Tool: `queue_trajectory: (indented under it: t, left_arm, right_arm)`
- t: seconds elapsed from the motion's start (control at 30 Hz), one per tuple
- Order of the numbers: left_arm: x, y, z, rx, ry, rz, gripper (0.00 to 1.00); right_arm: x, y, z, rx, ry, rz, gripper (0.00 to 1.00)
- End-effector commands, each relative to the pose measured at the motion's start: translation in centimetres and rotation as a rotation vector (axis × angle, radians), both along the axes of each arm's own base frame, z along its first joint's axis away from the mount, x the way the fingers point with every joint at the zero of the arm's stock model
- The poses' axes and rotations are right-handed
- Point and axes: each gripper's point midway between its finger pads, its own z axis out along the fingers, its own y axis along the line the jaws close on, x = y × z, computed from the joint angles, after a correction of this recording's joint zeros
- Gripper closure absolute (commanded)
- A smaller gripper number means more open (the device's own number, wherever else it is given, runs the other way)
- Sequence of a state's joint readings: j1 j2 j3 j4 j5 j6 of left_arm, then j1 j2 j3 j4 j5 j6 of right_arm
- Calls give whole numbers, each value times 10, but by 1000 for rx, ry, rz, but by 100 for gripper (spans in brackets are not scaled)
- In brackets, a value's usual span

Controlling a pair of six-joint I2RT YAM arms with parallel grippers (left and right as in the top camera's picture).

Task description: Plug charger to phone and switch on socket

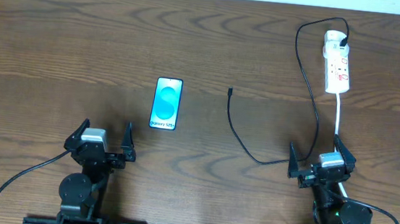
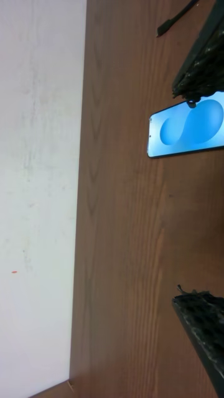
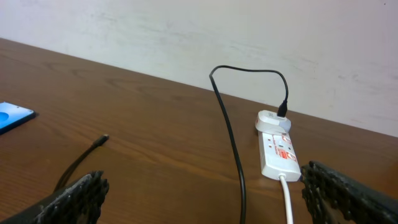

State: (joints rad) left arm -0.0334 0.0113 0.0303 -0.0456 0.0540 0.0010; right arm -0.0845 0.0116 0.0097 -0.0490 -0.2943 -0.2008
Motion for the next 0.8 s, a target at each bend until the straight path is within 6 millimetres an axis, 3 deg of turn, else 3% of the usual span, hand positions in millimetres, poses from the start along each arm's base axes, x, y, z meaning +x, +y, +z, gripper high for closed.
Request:
queue_trajectory:
  t: [0.0, 0.23, 0.53, 0.77]
  left_arm:
    - [-1, -1, 2, 12, 14, -10, 1]
    - [3, -2, 6, 2, 63, -12, 1]
    - [14, -4, 35, 1, 103, -20, 0]
    - [30, -17, 66, -20, 131, -96, 0]
  right_arm:
    - [0, 1, -1, -6, -1, 3, 1]
    - [0, 1, -1, -6, -1, 3, 1]
    - [0, 1, -1, -6, -1, 3, 1]
    - [0, 1, -1, -6, -1, 3, 1]
